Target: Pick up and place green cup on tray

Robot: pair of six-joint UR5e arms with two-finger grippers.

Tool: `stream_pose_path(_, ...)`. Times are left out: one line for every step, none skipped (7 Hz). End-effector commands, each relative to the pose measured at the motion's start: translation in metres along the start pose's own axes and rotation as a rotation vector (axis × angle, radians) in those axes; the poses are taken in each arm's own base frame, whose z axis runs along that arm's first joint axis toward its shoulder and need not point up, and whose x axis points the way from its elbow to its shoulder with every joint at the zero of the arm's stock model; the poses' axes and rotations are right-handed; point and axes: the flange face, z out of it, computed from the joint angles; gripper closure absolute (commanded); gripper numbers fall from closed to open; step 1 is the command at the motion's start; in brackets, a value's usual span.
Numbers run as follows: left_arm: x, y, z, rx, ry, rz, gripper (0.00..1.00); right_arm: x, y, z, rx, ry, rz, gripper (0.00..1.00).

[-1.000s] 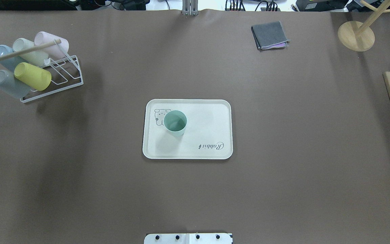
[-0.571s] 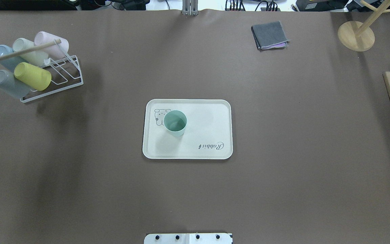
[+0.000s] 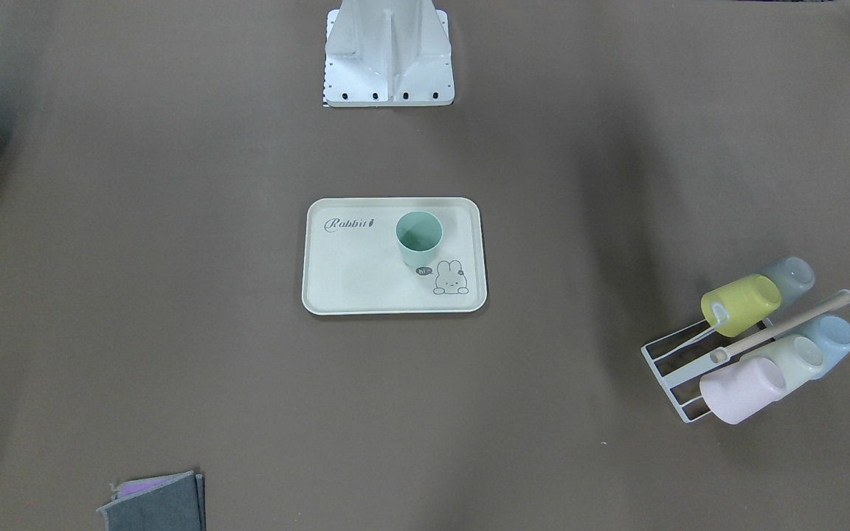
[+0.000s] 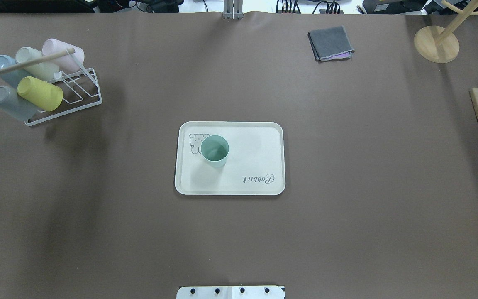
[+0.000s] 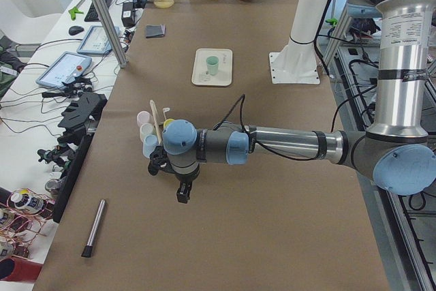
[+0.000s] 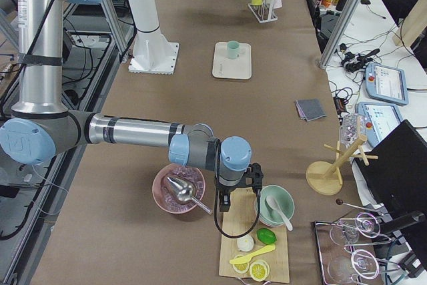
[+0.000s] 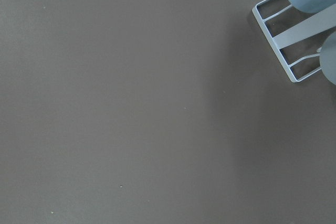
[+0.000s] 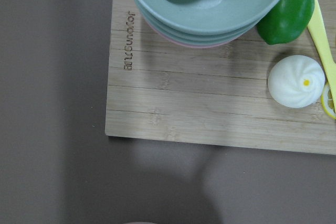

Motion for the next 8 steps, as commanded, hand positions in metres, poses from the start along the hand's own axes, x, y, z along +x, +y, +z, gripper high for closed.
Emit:
stream_pose_path(-0.0061, 0.0128, 0.007, -0.012, 0.001, -0.014, 0.02, -0.0001, -0.0001, -0.0001, 0.001, 0.0, -0.001, 0.0)
stream_pose_path(-0.0039, 0.0122, 0.004, -0.006, 0.0, -0.009, 0.01, 0.0, 0.0, 0.0, 0.0, 0.0, 0.0, 0.0)
stream_pose_path(-0.0034, 0.012, 0.0035, -0.005, 0.0, -0.008, 0.02, -0.0001, -0.0001, -0.0001, 0.001, 0.0, 0.0, 0.0)
stream_pose_path(-0.0029, 0.0118, 0.003, -0.004, 0.0, -0.007, 0.01, -0.0001, -0.0001, -0.0001, 0.001, 0.0, 0.0, 0.0)
stream_pose_path(-0.0023, 0.0117, 0.0025, -0.003, 0.0, -0.006, 0.01, -0.0001, -0.0001, -0.0001, 0.001, 0.0, -0.001, 0.0)
stream_pose_path(-0.0018, 0.0115, 0.002, -0.002, 0.0, -0.005, 0.02, 0.0, 0.0, 0.0, 0.0, 0.0, 0.001, 0.0)
stream_pose_path(-0.0026, 0.0118, -0.0011, 0.004, -0.001, -0.006, 0.01, 0.0, 0.0, 0.0, 0.0, 0.0, 0.001, 0.0)
stream_pose_path(-0.0041, 0.0117, -0.0027, 0.008, -0.002, -0.009, 0.01, -0.0007, -0.0001, -0.0005, 0.001, -0.001, 0.0, 0.0)
